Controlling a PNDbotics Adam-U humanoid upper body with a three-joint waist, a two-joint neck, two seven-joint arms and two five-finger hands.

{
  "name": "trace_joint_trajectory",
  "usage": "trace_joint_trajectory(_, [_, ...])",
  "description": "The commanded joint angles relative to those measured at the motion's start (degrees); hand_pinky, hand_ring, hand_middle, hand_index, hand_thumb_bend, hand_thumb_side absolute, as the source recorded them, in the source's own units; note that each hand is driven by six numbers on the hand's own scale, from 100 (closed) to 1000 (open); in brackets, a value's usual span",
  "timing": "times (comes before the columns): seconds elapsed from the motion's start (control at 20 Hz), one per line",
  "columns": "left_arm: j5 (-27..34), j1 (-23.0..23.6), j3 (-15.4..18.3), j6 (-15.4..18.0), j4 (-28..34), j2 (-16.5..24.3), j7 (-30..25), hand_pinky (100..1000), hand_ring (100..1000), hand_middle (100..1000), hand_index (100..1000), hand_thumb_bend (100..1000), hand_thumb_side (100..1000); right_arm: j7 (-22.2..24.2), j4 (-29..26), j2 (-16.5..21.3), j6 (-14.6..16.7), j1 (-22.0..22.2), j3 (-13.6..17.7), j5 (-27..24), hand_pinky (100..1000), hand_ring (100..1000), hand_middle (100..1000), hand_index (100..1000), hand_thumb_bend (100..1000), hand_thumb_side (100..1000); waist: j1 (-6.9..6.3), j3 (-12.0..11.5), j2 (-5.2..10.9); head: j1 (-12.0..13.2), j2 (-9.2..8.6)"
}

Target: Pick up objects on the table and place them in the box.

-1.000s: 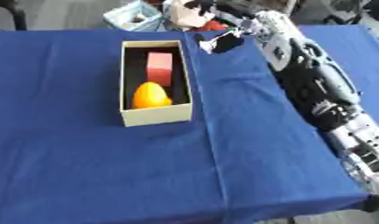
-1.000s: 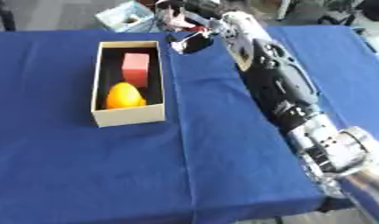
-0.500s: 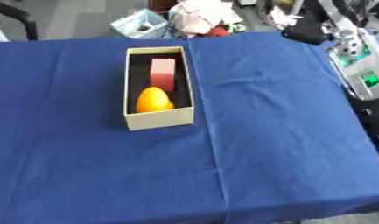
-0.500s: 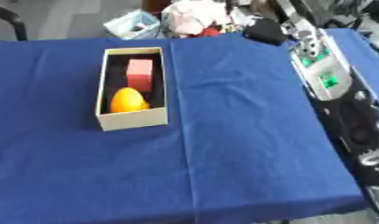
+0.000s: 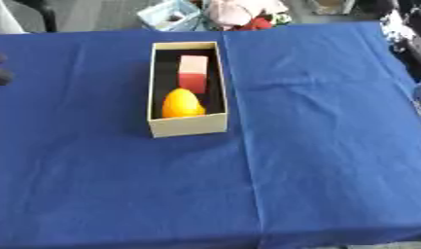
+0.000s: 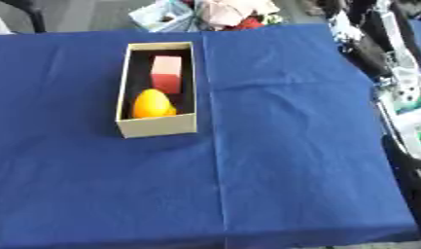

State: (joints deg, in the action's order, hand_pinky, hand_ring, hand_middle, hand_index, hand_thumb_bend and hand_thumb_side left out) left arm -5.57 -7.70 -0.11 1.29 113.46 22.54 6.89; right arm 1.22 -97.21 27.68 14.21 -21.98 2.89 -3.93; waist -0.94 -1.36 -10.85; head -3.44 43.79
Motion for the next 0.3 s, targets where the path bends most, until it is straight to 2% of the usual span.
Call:
trace_joint_trajectory(0.05, [0.69, 0.09, 1.0, 0.63, 0.71, -0.29, -0.49, 677, 620, 658, 820, 100, 986, -0.28, -2.21, -0.57, -0.68, 0.42, 1.67, -0.5, 791, 721, 693, 862, 100, 598, -0.15, 0.02, 0.2, 0.95, 0.33])
trace_joint_trajectory(0.3, [0.41, 0.24, 1.36, 1.12, 1.1, -1.52, -0.53, 677, 619, 657, 820, 100, 984, -0.39, -3.29, -2.68, -1.17, 1.64, 2.3, 0.72, 788, 709, 679, 851, 100, 608, -0.51, 0.31, -1.0, 2.02, 0.33])
